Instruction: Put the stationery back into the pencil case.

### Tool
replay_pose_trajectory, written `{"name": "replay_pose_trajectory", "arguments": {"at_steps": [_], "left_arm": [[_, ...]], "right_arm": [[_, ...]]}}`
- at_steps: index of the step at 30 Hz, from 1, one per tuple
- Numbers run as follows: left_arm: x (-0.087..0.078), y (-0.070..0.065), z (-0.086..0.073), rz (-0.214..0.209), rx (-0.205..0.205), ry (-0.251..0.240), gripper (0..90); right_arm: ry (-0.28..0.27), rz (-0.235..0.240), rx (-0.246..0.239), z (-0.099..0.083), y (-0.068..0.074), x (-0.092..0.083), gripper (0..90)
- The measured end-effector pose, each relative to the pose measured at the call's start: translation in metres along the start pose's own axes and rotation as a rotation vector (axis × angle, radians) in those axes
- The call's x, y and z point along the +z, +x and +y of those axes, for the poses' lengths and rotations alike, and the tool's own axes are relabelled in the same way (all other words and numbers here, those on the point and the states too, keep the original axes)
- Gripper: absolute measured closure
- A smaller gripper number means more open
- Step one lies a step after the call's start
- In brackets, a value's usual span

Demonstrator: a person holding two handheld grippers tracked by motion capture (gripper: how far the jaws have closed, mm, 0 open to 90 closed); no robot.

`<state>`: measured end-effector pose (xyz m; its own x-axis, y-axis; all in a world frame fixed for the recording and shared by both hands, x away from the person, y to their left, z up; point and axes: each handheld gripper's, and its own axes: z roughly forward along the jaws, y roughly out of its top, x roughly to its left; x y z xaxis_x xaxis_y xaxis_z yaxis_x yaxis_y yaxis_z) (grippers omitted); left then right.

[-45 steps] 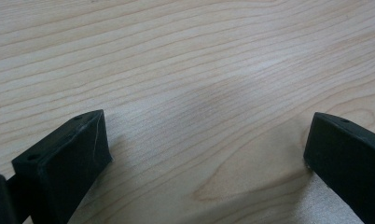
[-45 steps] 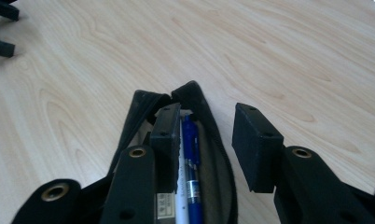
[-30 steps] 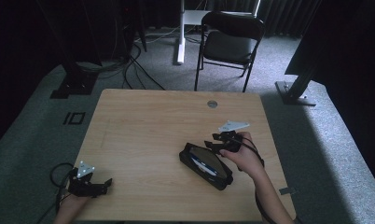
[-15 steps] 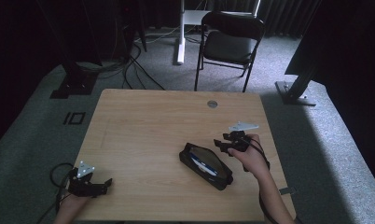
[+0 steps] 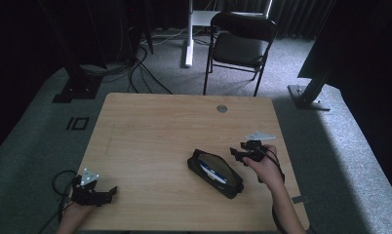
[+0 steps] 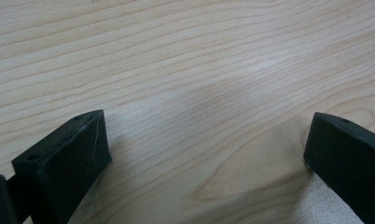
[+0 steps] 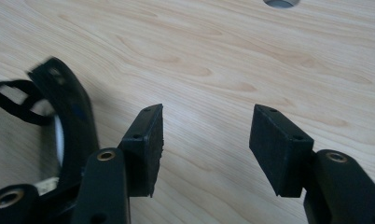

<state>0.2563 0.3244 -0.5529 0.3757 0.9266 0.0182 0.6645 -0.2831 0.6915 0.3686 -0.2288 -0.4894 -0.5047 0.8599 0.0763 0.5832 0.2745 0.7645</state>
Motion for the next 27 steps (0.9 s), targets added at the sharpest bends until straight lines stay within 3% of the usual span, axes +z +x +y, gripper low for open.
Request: {"name": "replay_pose_trajectory", "arguments": {"at_steps": [12, 24, 27], "left_arm": [[0.000, 0.000, 0.000, 0.000, 0.000, 0.000, 0.3], [0.000, 0.000, 0.000, 0.000, 0.000, 0.000, 0.3], [0.000, 0.000, 0.000, 0.000, 0.000, 0.000, 0.3]], "right_arm": [[-0.003, -0.073, 0.079, -0.023, -0.014, 0.002, 43.9], [0.006, -0.124, 0.125, -0.040, -0.026, 0.002, 38.3], [0.006, -0.132, 0.137, -0.045, -0.028, 0.002, 33.4]]}}
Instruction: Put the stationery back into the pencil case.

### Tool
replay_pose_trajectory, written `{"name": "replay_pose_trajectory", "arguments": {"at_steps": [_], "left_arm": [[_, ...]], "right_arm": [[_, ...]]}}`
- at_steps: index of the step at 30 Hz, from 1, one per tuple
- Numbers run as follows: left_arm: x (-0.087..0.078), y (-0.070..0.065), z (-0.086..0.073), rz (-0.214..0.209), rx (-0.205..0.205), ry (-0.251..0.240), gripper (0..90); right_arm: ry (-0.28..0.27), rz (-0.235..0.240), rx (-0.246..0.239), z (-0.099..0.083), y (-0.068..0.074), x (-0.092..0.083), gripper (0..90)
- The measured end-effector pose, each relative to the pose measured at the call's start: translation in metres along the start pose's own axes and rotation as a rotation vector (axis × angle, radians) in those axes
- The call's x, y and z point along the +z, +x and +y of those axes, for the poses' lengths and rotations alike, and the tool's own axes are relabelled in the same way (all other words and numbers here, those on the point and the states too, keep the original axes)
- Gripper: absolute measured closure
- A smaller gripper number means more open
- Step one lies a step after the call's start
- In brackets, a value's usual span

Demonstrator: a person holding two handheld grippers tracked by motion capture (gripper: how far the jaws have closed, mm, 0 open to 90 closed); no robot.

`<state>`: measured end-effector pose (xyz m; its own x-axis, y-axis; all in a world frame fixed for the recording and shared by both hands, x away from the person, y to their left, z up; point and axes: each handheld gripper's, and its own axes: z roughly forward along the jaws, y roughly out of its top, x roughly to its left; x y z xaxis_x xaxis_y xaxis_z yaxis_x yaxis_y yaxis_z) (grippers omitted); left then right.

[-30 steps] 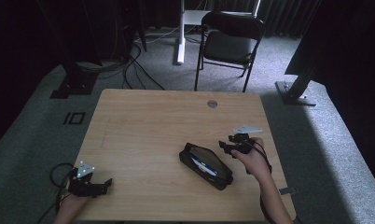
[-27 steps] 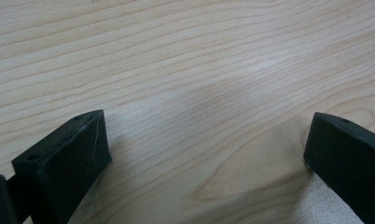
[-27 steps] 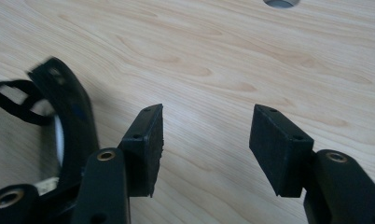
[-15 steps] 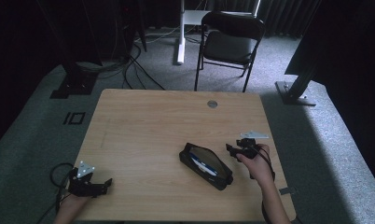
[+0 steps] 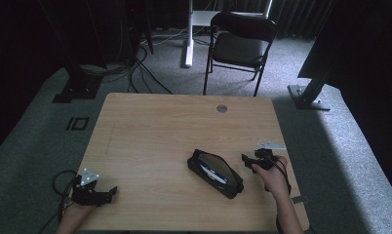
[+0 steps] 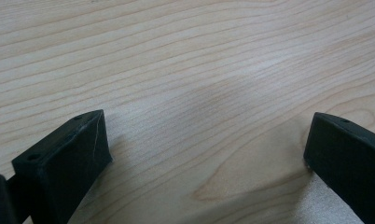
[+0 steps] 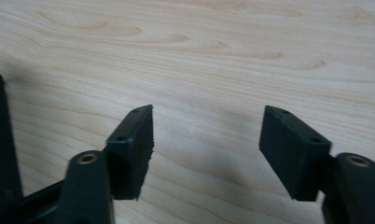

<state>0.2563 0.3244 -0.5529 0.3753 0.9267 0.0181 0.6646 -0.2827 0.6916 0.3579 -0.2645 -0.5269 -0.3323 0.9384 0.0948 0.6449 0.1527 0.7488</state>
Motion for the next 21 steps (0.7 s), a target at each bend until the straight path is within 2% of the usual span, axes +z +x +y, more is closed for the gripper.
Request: {"name": "replay_pose_trajectory", "arguments": {"at_steps": [4, 8, 12, 14, 21], "left_arm": [[0.000, 0.000, 0.000, 0.000, 0.000, 0.000, 0.3], [0.000, 0.000, 0.000, 0.000, 0.000, 0.000, 0.3], [0.000, 0.000, 0.000, 0.000, 0.000, 0.000, 0.3], [0.000, 0.000, 0.000, 0.000, 0.000, 0.000, 0.3], [0.000, 0.000, 0.000, 0.000, 0.000, 0.000, 0.3]], "right_arm": [[0.013, -0.029, 0.012, -0.004, -0.004, -0.001, 31.0], [0.013, -0.075, -0.002, -0.008, -0.009, -0.002, 28.0], [0.020, -0.086, 0.009, -0.011, -0.013, -0.003, 25.1], [0.019, -0.097, 0.027, -0.014, -0.014, -0.003, 21.3], [0.017, -0.148, 0.060, -0.019, -0.013, -0.007, 17.5]]}}
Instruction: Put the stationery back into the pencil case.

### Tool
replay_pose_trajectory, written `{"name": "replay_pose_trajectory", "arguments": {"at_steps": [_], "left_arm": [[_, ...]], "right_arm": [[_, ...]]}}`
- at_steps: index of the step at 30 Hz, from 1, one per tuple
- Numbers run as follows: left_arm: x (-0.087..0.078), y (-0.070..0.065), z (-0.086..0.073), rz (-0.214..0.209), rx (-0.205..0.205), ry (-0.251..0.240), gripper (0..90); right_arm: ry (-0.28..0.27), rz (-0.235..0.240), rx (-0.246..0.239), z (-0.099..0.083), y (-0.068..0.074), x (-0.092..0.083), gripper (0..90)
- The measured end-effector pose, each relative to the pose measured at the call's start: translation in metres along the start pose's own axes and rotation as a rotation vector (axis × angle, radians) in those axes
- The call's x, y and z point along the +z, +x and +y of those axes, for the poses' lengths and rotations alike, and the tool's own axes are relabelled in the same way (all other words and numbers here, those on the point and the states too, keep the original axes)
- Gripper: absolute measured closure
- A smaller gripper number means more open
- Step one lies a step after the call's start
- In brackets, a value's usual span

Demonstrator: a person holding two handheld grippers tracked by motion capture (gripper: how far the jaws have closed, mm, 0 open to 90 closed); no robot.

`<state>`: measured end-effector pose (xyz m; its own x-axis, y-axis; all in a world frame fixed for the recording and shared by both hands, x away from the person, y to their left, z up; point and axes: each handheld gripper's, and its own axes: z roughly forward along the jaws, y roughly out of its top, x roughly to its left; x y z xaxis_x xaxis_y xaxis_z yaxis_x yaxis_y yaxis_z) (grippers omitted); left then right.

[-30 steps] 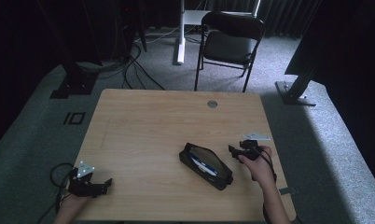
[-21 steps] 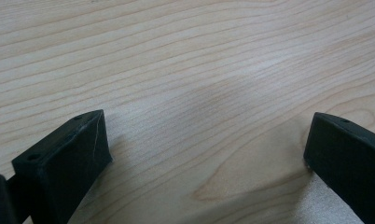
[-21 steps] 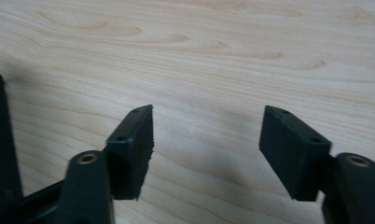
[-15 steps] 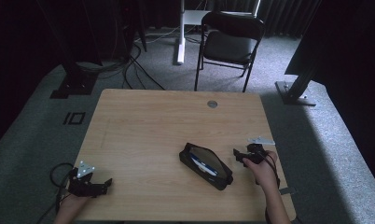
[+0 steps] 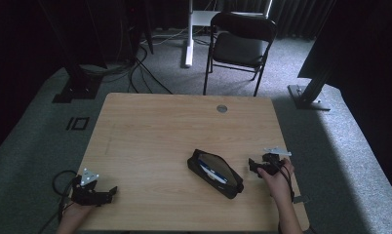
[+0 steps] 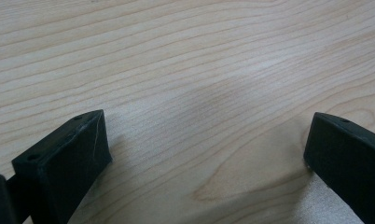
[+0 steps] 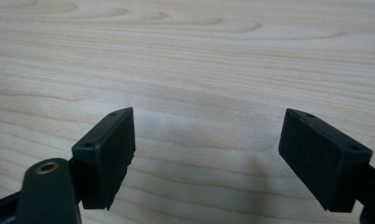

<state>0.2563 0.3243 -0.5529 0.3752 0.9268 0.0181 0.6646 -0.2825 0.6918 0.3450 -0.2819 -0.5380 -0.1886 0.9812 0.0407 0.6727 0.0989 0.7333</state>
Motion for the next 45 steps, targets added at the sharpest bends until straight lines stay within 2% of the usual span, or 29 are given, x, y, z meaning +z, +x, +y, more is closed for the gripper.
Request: {"name": "replay_pose_trajectory", "arguments": {"at_steps": [4, 5, 11, 16, 20, 22, 24, 28, 32, 45], "left_arm": [[0.000, 0.000, 0.000, 0.000, 0.000, 0.000, 0.3], [0.000, 0.000, 0.000, 0.000, 0.000, 0.001, 0.3], [0.000, 0.000, 0.000, 0.000, 0.000, 0.000, 0.3], [0.000, 0.000, 0.000, 0.000, 0.000, 0.000, 0.3], [0.000, 0.000, 0.000, 0.000, 0.000, 0.000, 0.3], [0.000, 0.000, 0.000, 0.000, 0.001, 0.001, 0.3], [0.000, 0.000, 0.000, 0.000, 0.002, 0.002, 0.3], [0.000, 0.000, 0.000, 0.000, 0.002, 0.002, 0.3], [0.000, 0.000, 0.000, 0.000, 0.002, 0.002, 0.3], [0.000, 0.000, 0.000, 0.000, 0.002, 0.002, 0.3]], "right_arm": [[-0.002, 0.001, 0.009, -0.005, -0.001, -0.001, 16.2], [-0.005, -0.006, 0.012, -0.006, -0.001, -0.001, 13.2], [-0.029, -0.045, 0.027, -0.013, -0.002, -0.006, 13.3], [-0.006, -0.051, 0.056, -0.020, -0.003, -0.010, 12.1], [-0.007, -0.076, 0.062, -0.027, -0.005, -0.015, 12.0], [-0.001, -0.076, 0.052, -0.029, -0.006, -0.016, 12.1], [0.004, -0.096, 0.048, -0.031, -0.006, -0.017, 12.0], [0.019, -0.104, 0.046, -0.038, -0.006, -0.016, 12.0], [0.010, -0.103, 0.065, -0.041, -0.009, -0.017, 12.0], [-0.001, -0.103, 0.064, -0.042, -0.009, -0.017, 12.0]]}}
